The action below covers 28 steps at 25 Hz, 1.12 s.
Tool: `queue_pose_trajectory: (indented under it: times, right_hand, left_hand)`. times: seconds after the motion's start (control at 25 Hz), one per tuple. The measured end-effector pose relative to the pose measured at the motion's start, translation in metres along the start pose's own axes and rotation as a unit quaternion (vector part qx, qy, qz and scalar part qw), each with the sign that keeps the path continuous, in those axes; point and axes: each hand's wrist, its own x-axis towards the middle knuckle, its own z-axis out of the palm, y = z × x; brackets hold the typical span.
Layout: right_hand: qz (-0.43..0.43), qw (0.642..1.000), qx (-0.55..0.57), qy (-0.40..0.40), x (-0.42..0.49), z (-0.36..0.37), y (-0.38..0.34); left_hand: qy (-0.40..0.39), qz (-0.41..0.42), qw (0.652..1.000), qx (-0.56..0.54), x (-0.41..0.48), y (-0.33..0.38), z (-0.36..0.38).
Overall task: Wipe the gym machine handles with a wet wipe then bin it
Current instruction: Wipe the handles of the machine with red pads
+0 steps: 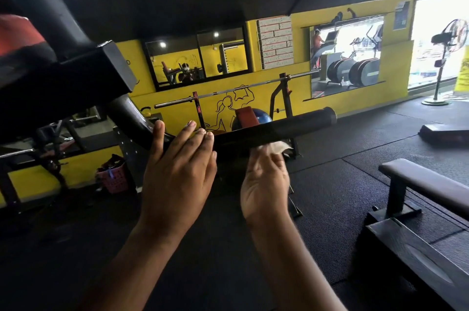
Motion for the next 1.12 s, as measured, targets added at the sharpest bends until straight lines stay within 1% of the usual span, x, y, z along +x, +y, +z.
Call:
queue_pose_trajectory:
  times: [0.04,0.08,0.12,0.16,0.2,0.24,0.28,0.36,0.4,0.44,0.48,0.52,0.56,0.6,0.64,0.68,0.72,0.76,0.8,0.88,0.92,1.0,1.04,1.12]
  right_hand:
    - [-0.033,0.999,-0.006,0.002,0.001,-0.002,-0.001]
    - [-0.073,0.996,-0.045,-0.004,0.001,-0.003,-0.001]
    - [-0.131,0.984,-0.122,-0.011,-0.001,-0.005,-0.001]
    - [-0.211,0.950,-0.230,-0.011,-0.004,-0.008,-0.001]
    - [-0.306,0.887,-0.345,-0.007,-0.006,-0.010,0.000]
    - [-0.393,0.806,-0.443,-0.012,-0.007,-0.012,0.000]
    - [-0.454,0.726,-0.516,-0.033,-0.005,-0.013,-0.003]
    - [-0.526,0.586,-0.609,-0.096,0.006,-0.016,-0.019]
    - [-0.549,0.527,-0.638,-0.120,0.013,-0.017,-0.028]
    - [-0.562,0.489,-0.656,-0.124,0.019,-0.018,-0.035]
    - [-0.564,0.481,-0.661,-0.113,0.021,-0.018,-0.041]
    - [-0.556,0.492,-0.662,-0.100,0.020,-0.016,-0.044]
    - [-0.545,0.494,-0.668,-0.112,0.018,-0.013,-0.047]
    - [-0.539,0.469,-0.685,-0.141,0.016,-0.010,-0.049]
    - [-0.536,0.426,-0.709,-0.170,0.014,-0.007,-0.053]
    - [-0.532,0.393,-0.728,-0.182,0.015,-0.004,-0.058]
    - [-0.523,0.387,-0.740,-0.170,0.015,0.001,-0.063]
    - [-0.509,0.396,-0.748,-0.154,0.014,0.006,-0.067]
    - [-0.495,0.390,-0.760,-0.160,0.013,0.010,-0.070]
    - [-0.453,0.333,-0.796,-0.222,0.011,0.020,-0.078]
    - [-0.425,0.321,-0.811,-0.240,0.011,0.027,-0.083]
    - [-0.378,0.326,-0.836,-0.227,0.014,0.048,-0.094]
    - [-0.363,0.311,-0.846,-0.236,0.017,0.057,-0.099]
    - [-0.315,0.267,-0.861,-0.299,0.026,0.071,-0.106]
  left_hand:
    - [0.002,0.001,1.000,-0.001,0.000,0.001,0.000]
    - [0.004,0.003,1.000,-0.002,0.000,0.001,0.001]
    - [0.007,0.006,1.000,-0.003,0.001,0.001,0.002]
    - [0.009,0.007,1.000,-0.006,0.002,0.001,0.003]
    - [0.011,0.005,1.000,-0.010,0.002,0.002,0.003]
    - [0.012,0.002,1.000,-0.015,0.003,0.003,0.004]
    - [0.013,0.000,1.000,-0.019,0.004,0.005,0.005]
    - [0.015,0.002,1.000,-0.025,0.005,0.007,0.005]
    - [0.019,0.003,0.999,-0.026,0.006,0.007,0.006]
    - [0.021,0.004,0.999,-0.026,0.006,0.008,0.007]
    - [0.023,0.004,0.999,-0.027,0.006,0.009,0.008]
    - [0.025,0.002,0.999,-0.029,0.006,0.010,0.009]
    - [0.027,-0.001,0.999,-0.032,0.006,0.011,0.010]
    - [0.031,-0.003,0.999,-0.035,0.005,0.011,0.011]
    - [0.035,-0.003,0.999,-0.038,0.005,0.012,0.012]
    - [0.039,-0.002,0.998,-0.042,0.004,0.012,0.013]
    - [0.044,-0.001,0.998,-0.045,0.003,0.012,0.014]
    - [0.053,-0.001,0.997,-0.048,0.002,0.012,0.016]
    - [0.062,0.000,0.997,-0.050,0.003,0.013,0.017]
    - [0.074,0.000,0.996,-0.056,0.002,0.015,0.021]
    - [0.077,-0.001,0.995,-0.060,0.002,0.017,0.022]
    - [0.081,-0.006,0.995,-0.065,0.004,0.019,0.023]
    - [0.083,-0.007,0.994,-0.064,0.005,0.021,0.024]
    - [0.081,-0.005,0.994,-0.067,0.004,0.024,0.026]
